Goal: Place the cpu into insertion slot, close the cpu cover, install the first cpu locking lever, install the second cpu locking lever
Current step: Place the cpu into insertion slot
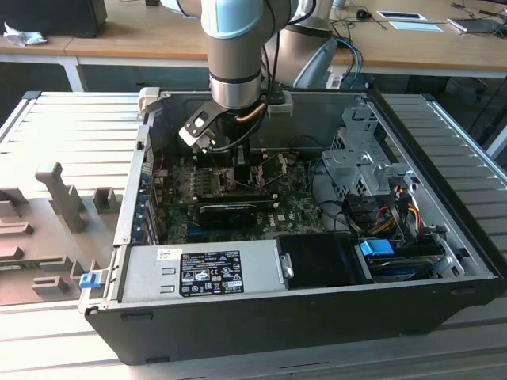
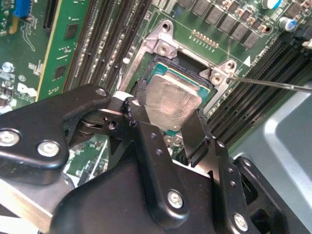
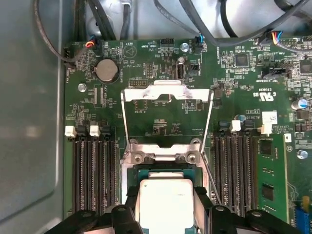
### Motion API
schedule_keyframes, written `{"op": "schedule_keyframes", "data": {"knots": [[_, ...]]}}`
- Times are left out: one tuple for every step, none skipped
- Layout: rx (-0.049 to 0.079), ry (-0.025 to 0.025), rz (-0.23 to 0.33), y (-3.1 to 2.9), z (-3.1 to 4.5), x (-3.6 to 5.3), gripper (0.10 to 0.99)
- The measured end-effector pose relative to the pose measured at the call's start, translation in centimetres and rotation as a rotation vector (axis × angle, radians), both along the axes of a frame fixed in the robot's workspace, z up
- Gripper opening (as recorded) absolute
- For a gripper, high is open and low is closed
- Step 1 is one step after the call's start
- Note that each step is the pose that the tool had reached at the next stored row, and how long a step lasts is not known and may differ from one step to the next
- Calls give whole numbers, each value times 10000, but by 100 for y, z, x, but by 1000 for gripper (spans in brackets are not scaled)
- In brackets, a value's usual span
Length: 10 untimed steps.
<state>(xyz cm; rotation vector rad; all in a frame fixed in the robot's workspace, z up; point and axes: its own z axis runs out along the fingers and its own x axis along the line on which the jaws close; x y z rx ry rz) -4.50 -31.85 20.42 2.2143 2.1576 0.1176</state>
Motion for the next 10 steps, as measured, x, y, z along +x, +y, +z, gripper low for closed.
{"op": "schedule_keyframes", "data": {"knots": [[3, -1, 3, 0, -28, 0, 529], [-1, 2, 3, 0, -29, -1, 529], [-1, 1, 2, 0, -30, -1, 529], [-1, 0, 1, 0, -33, -1, 529], [-1, 0, 1, 0, -36, -1, 529], [0, 0, 1, 0, -37, -1, 529], [-1, 0, 1, 0, -39, -1, 541], [0, 1, 1, 0, -41, -1, 541], [-1, 1, 1, 0, -41, -1, 541], [-1, 1, 1, 0, -39, -1, 604]]}}
